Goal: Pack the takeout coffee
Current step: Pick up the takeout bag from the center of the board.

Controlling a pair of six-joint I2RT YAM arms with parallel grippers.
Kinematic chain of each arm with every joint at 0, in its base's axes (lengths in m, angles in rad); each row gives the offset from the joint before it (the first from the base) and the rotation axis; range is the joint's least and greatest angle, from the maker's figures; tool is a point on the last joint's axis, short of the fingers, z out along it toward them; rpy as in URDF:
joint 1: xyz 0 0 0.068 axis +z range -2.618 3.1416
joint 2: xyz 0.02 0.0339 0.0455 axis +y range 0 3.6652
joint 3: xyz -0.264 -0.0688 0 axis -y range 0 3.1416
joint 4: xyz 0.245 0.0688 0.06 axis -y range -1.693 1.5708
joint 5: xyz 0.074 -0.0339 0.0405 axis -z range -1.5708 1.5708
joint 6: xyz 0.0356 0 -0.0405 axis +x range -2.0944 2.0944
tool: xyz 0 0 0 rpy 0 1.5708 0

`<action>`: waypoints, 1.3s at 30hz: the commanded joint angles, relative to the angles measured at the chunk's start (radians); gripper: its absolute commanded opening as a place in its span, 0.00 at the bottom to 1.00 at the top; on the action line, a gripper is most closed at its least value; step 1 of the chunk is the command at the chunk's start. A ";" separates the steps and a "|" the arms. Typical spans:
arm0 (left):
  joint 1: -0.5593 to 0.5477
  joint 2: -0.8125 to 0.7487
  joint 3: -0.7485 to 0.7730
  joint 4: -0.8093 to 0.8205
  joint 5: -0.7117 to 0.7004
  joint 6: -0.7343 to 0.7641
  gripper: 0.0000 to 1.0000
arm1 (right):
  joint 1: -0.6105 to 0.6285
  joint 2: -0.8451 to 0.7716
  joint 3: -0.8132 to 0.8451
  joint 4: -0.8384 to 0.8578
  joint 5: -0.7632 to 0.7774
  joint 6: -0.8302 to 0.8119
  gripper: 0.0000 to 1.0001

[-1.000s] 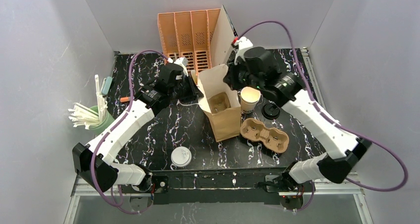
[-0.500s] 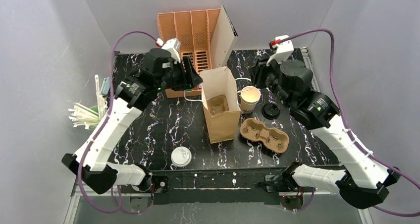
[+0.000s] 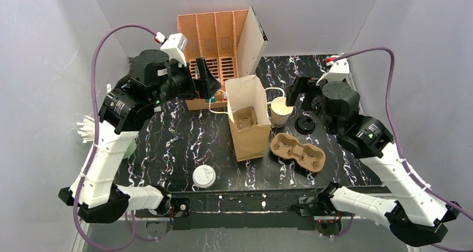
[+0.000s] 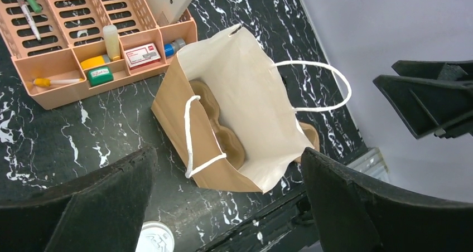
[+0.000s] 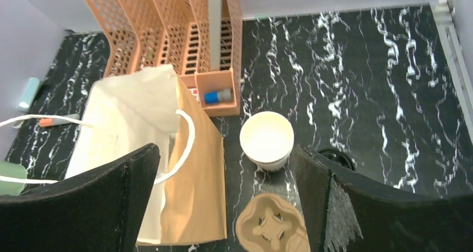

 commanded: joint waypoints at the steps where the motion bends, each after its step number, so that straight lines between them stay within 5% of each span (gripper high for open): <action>1: 0.002 0.024 -0.007 -0.021 0.074 0.082 0.97 | -0.003 0.004 -0.038 -0.118 0.074 0.158 0.98; 10: 0.019 0.162 -0.005 0.075 0.021 0.164 0.86 | -0.046 0.101 -0.026 -0.259 0.021 0.301 0.96; 20: 0.164 0.379 0.100 0.173 0.077 0.171 0.73 | -0.665 0.301 -0.113 0.004 -0.709 0.222 0.90; 26: 0.198 0.458 0.087 0.357 0.137 0.195 0.66 | -0.682 0.428 -0.133 0.075 -0.786 0.301 0.72; 32: 0.198 0.464 -0.023 0.582 0.230 0.124 0.61 | -0.679 0.421 -0.164 -0.037 -0.663 0.244 0.48; 36: 0.194 0.468 -0.107 0.749 0.250 0.044 0.58 | -0.665 0.452 -0.163 -0.100 -0.718 0.214 0.45; 39: 0.150 0.513 -0.067 0.752 0.256 0.141 0.58 | -0.659 0.437 -0.152 -0.108 -0.747 0.213 0.45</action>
